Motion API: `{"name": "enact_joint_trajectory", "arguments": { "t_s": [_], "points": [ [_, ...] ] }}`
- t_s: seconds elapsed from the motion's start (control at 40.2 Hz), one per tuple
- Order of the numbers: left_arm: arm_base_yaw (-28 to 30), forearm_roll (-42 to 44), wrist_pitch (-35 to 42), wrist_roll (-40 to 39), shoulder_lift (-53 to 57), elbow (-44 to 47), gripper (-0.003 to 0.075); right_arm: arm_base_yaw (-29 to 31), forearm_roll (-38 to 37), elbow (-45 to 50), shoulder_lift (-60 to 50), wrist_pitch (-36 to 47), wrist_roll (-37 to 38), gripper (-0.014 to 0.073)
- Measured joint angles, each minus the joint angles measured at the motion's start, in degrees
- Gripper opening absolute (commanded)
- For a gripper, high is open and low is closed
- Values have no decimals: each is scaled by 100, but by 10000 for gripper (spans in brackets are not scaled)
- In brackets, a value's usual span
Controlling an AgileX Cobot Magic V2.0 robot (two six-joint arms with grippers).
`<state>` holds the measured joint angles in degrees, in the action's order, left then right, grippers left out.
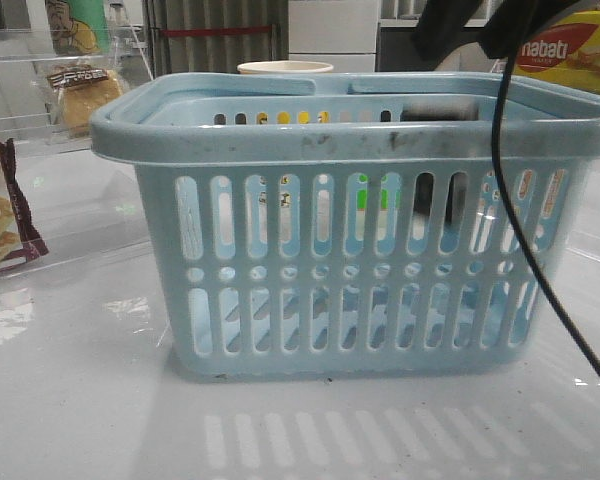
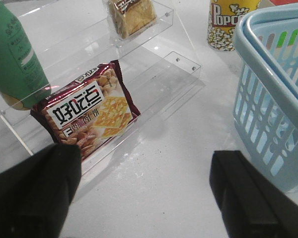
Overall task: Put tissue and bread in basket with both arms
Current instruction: 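Carry the black packet over the basket and release it inside, then reach the left gripper to the shelf and grasp the wrapped bread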
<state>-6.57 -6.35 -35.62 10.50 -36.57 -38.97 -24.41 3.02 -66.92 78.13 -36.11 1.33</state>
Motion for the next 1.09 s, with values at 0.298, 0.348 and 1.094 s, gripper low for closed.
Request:
{"name": "enact_joint_trajectory", "arguments": {
  "t_s": [0.298, 0.348, 1.094],
  "points": [
    [0, 0, 0, 0, 0, 0, 580, 0, -26, 4, -677, -142, -192, 551],
    [0, 0, 0, 0, 0, 0, 580, 0, -36, 48, -930, -198, -306, 551],
    [0, -11, 344, 0, -1236, -656, 638, 0, -36, 1930, -3929, -550, -549, 551]
  ]
}}
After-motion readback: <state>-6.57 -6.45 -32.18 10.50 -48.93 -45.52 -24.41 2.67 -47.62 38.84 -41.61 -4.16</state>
